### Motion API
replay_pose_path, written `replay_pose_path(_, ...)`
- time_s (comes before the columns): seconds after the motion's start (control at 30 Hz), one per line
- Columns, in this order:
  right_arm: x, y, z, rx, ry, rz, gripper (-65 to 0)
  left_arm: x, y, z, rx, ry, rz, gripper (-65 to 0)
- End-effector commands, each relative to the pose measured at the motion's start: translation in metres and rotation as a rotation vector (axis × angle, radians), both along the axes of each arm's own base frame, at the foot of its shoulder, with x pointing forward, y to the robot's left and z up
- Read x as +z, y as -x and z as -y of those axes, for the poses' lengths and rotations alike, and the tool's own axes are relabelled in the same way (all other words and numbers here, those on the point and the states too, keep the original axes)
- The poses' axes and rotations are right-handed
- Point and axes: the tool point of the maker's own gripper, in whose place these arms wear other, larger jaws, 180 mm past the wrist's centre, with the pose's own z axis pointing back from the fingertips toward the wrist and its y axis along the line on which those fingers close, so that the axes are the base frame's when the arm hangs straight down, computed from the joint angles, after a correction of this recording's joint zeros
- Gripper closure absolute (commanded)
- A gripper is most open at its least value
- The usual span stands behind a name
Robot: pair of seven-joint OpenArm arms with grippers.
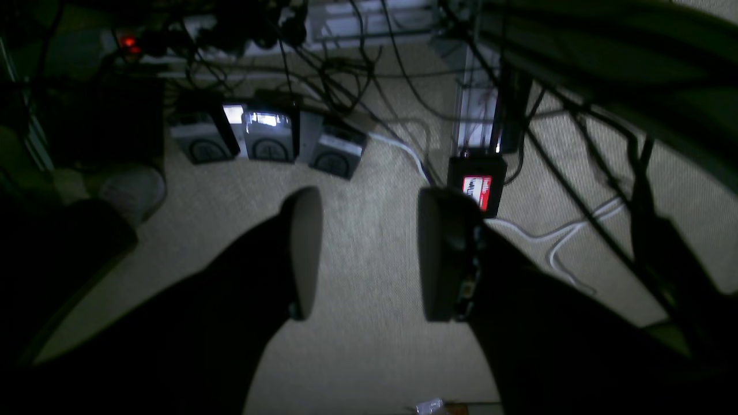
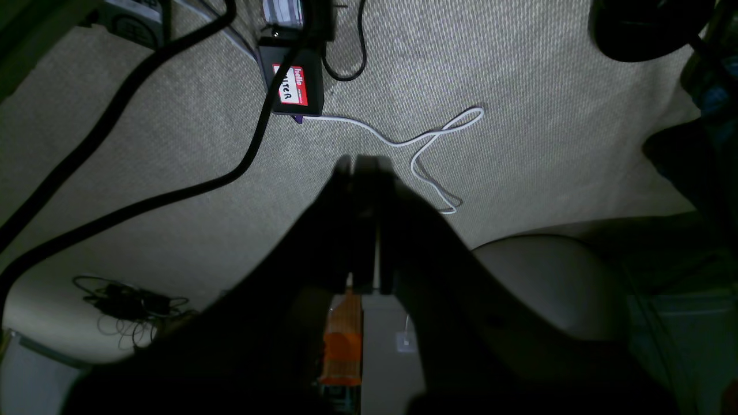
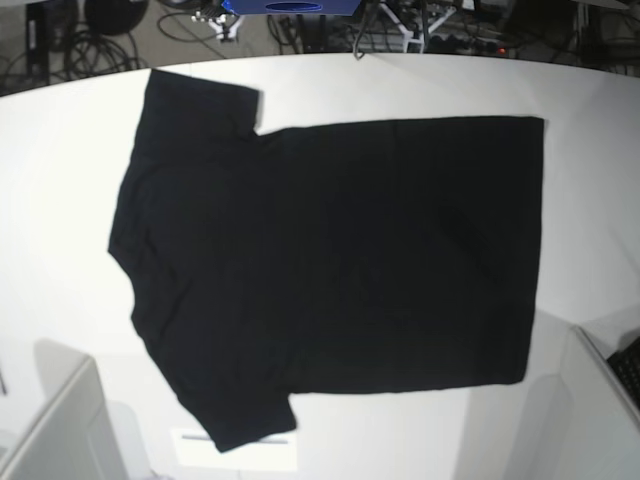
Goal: Fold the T-shirt properly
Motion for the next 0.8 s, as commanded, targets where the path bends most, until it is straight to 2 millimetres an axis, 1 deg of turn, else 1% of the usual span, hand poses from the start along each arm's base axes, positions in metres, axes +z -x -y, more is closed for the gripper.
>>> replay_pose_path(0.0,0.001,0.005,-0.003,0.000,-0.002,-0.013,0.0,0.000,0.002,-0.001,0.002,-0.006,-0.004,-26.7)
replay_pose_path(0.07,0.002,0.015,-0.006,-0.001,-0.005,-0.027,0.0,0.000,0.003,-0.003,-0.003,-0.009,-0.005,-26.0)
replay_pose_path(0.1,0.002,0.021,-0.006,-0.001,-0.005,-0.033,0.0,0.000,0.003,-0.003,0.001,-0.009,-0.005,-23.9)
replay_pose_path(0.17,0.004,0.031,-0.007,-0.001,-0.006,-0.047,0.0,0.001,0.011,-0.004,0.003,-0.010,-0.017,-15.0)
replay_pose_path(0.23,0.004,0.033,-0.006,0.002,-0.007,-0.050,0.0,0.001,0.016,-0.004,0.002,-0.010,-0.024,-2.6)
replay_pose_path(0.27,0.004,0.033,-0.006,0.003,-0.007,-0.050,0.0,0.001,0.016,-0.004,-0.002,-0.010,-0.024,0.0)
replay_pose_path(0.33,0.004,0.033,-0.004,0.005,-0.004,-0.050,0.0,0.001,0.018,-0.004,-0.007,-0.010,-0.027,0.0)
replay_pose_path(0.4,0.004,0.033,0.005,0.008,0.010,-0.050,0.0,0.001,0.018,-0.004,-0.007,-0.010,-0.029,0.0)
replay_pose_path(0.47,0.004,0.033,0.008,0.008,0.014,-0.050,0.0,0.001,0.018,-0.004,-0.008,-0.009,-0.027,0.0)
replay_pose_path(0.5,0.003,0.032,0.008,0.008,0.014,-0.047,0.0,0.001,0.018,-0.004,-0.008,-0.009,-0.027,0.0)
replay_pose_path(0.57,0.002,0.023,0.009,0.008,0.016,-0.021,0.0,0.001,0.017,-0.004,-0.009,-0.009,-0.024,0.0)
replay_pose_path(0.63,0.002,0.025,0.010,0.011,0.017,-0.012,0.0,0.001,0.015,-0.004,0.005,-0.009,-0.020,0.0)
replay_pose_path(0.7,0.002,0.020,0.009,0.011,0.016,0.010,0.0,0.001,0.014,-0.005,0.011,-0.010,-0.019,0.0)
replay_pose_path(0.77,0.002,0.021,0.009,0.012,0.016,0.013,0.0,0.001,0.015,-0.004,0.012,-0.008,-0.020,0.0)
